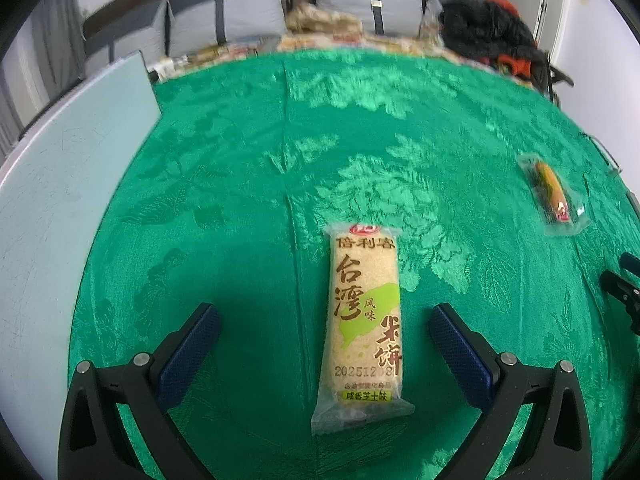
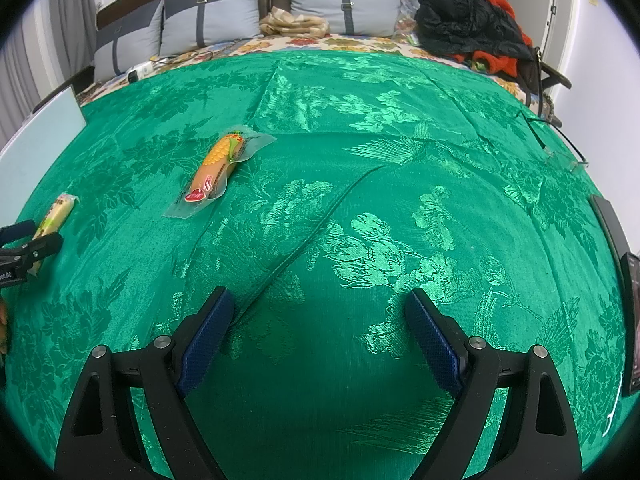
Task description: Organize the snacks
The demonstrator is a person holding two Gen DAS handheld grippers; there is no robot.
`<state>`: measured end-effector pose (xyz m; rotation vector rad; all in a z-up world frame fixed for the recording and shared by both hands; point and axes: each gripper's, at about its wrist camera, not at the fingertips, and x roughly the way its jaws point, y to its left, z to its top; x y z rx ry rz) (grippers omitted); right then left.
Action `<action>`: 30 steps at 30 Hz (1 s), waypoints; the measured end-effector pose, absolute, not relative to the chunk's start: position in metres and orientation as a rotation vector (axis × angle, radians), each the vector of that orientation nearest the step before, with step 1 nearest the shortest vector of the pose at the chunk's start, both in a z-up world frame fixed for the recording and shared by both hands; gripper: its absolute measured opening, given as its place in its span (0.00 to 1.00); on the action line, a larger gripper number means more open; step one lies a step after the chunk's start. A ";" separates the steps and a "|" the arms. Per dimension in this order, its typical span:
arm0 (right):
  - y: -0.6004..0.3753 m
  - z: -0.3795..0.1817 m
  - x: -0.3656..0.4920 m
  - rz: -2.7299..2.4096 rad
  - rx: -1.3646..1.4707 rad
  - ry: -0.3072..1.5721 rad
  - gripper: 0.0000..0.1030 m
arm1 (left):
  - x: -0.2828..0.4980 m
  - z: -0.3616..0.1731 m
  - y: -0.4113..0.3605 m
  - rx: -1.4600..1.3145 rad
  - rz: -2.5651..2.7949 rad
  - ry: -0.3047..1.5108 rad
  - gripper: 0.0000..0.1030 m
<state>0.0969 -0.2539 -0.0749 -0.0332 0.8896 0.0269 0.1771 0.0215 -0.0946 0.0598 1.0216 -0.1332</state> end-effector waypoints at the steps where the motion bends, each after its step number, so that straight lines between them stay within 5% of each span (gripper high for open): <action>1: -0.254 -0.075 0.097 0.027 -0.033 0.890 0.87 | 0.179 -0.094 0.021 0.061 -0.132 1.050 1.00; 5: -0.254 -0.075 0.097 0.026 -0.033 0.890 0.87 | 0.183 -0.092 0.007 0.102 -0.169 1.141 0.97; 7: -0.254 -0.075 0.097 0.026 -0.033 0.890 0.87 | 0.178 -0.087 0.002 0.110 -0.193 1.112 0.78; 9: -0.255 -0.075 0.097 0.033 -0.029 0.891 0.88 | 0.172 -0.080 -0.001 0.132 -0.196 1.075 0.28; 16: -0.267 -0.040 0.130 0.129 0.291 0.994 0.86 | 0.145 -0.067 0.022 -0.021 -0.193 1.037 0.28; 21: -0.213 -0.046 0.203 0.137 0.243 1.149 0.84 | 0.120 -0.046 0.037 -0.103 -0.197 0.996 0.28; 23: -0.200 -0.056 0.215 0.085 0.186 1.194 0.64 | 0.111 -0.034 0.045 -0.118 -0.193 0.975 0.28; 24: -0.193 -0.053 0.217 0.051 0.115 1.180 0.29 | 0.105 -0.026 0.051 -0.129 -0.188 0.958 0.28; 30: -0.203 -0.026 0.200 0.148 0.238 1.160 0.22 | 0.078 0.019 0.094 -0.227 -0.171 0.861 0.28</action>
